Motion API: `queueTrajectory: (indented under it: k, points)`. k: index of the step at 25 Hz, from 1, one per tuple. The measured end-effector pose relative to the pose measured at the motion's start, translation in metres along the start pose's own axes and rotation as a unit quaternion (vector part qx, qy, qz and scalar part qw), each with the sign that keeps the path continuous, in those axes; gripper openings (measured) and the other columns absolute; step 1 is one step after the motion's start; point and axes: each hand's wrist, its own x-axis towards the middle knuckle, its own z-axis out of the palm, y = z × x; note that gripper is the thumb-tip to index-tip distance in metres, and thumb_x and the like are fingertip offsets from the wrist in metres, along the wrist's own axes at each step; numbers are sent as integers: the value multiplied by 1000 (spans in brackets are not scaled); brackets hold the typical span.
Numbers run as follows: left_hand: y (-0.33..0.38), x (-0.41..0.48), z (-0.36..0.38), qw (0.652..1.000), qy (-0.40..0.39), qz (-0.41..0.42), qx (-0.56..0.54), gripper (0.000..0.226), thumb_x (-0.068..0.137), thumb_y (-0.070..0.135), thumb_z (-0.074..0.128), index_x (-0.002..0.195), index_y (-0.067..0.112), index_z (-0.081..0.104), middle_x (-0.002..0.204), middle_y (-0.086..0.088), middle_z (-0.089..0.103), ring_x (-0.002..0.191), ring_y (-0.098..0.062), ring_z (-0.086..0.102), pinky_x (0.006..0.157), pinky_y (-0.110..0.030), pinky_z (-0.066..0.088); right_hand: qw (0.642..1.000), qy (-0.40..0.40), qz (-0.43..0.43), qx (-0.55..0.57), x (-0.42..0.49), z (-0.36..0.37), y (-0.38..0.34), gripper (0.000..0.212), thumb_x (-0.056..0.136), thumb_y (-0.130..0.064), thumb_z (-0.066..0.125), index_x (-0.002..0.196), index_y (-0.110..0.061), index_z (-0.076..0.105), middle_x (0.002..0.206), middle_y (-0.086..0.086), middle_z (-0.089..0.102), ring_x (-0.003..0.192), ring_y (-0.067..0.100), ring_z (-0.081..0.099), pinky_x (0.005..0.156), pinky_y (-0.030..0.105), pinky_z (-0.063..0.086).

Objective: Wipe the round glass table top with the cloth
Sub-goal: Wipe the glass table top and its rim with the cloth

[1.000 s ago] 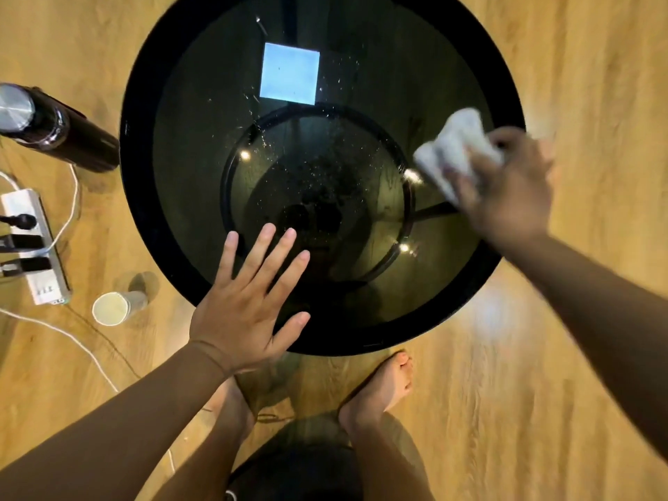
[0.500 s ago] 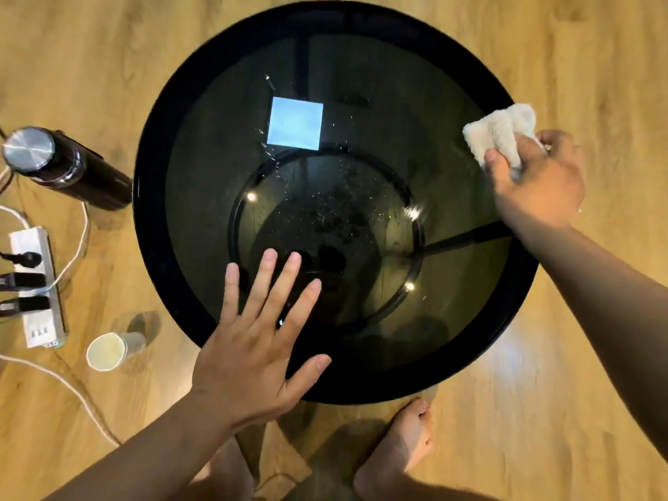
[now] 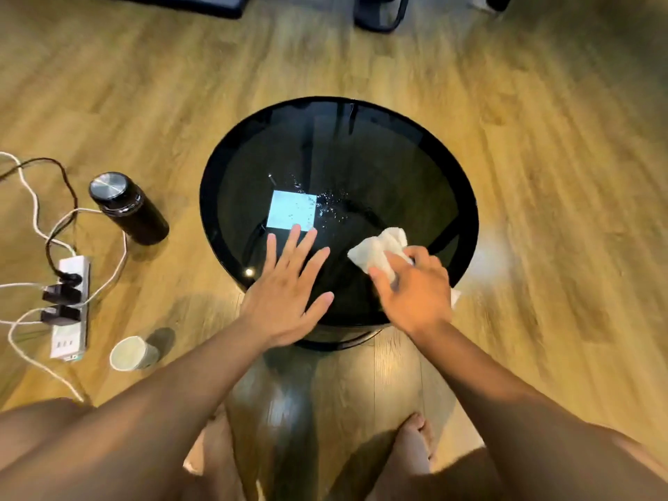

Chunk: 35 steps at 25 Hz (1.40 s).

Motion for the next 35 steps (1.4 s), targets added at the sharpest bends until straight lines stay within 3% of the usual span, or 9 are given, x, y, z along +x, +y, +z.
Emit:
queueTrajectory:
  k: [3,5,7,12,18,21,25,27,35]
  points:
    - [19,-32,-7,998,51,24,-21,37,91,35,49,119,14,59,131,-9,54,132,-31,43,117,-56,21,997,-20,-57,-41,-47,-2,-26,42,93,-52,46,122,-27,65,125,7,59,106,32,54,90,41,39]
    - [30,-47,-9,998,52,38,-6,28,88,39,46,98,19,63,100,0,62,97,-23,56,95,-44,42,996,-31,-73,-50,-64,-2,-38,41,93,-53,42,117,-28,65,124,5,58,105,30,53,91,41,36]
    - [38,-58,-11,999,18,27,-26,32,86,44,40,89,22,62,85,5,60,79,-17,53,77,-36,45,994,-56,-83,-53,-75,0,-44,43,94,-54,38,121,-31,61,129,3,54,108,27,50,94,40,34]
    - [54,-92,-9,997,0,-7,-76,26,84,46,41,83,25,56,77,11,43,74,-11,35,72,-28,36,991,-71,-106,-41,-110,-4,-46,46,95,-56,36,127,-32,58,130,3,52,108,26,48,93,41,35]
    - [57,-123,-14,987,5,0,-160,24,86,40,41,71,25,51,69,12,48,68,-10,48,67,-31,42,992,-70,-106,-22,-155,-2,-40,48,91,-61,36,120,-34,64,121,1,54,107,25,50,89,40,38]
    - [40,-104,-16,977,144,-92,-131,27,88,38,43,96,21,62,97,5,61,94,-16,56,95,-40,41,991,-35,-126,0,-157,-1,-35,35,88,-53,56,109,-30,72,113,2,58,102,28,55,83,42,42]
    - [17,-74,-9,985,93,-128,-71,51,96,42,43,138,14,45,152,-11,35,147,-27,21,120,-53,-4,994,-2,-103,-26,-105,-6,4,32,89,-50,58,112,-30,69,119,4,54,105,31,50,82,42,39]
    - [16,-71,1,982,90,-140,-89,58,96,46,39,144,12,37,159,-14,23,151,-29,8,118,-54,-11,997,9,-63,-43,-63,-10,37,33,92,-48,54,113,-28,68,124,6,51,110,33,47,85,43,39]
    - [13,-71,1,976,132,-140,-102,60,93,46,38,140,10,43,154,-12,36,149,-28,22,119,-60,-2,994,42,87,-46,93,-25,123,42,93,-45,44,125,-20,54,128,20,50,125,39,44,105,49,40]
